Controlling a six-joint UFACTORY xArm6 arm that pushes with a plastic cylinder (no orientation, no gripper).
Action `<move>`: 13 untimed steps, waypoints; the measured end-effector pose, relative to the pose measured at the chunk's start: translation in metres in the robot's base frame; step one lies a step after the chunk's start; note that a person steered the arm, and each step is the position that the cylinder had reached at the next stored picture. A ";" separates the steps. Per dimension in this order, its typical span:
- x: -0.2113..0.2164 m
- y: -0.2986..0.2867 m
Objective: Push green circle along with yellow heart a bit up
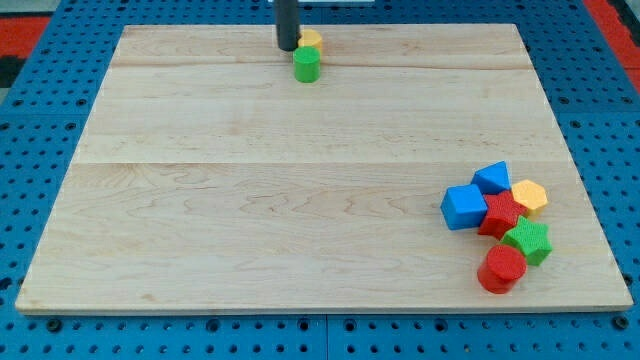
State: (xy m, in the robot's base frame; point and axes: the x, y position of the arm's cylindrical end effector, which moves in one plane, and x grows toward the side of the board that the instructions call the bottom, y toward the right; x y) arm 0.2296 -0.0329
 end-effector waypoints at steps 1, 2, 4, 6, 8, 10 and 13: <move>0.000 0.018; 0.000 -0.023; 0.066 -0.037; 0.080 -0.021; 0.044 -0.001; 0.018 0.009; 0.062 0.029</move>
State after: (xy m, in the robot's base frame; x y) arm 0.2916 -0.0042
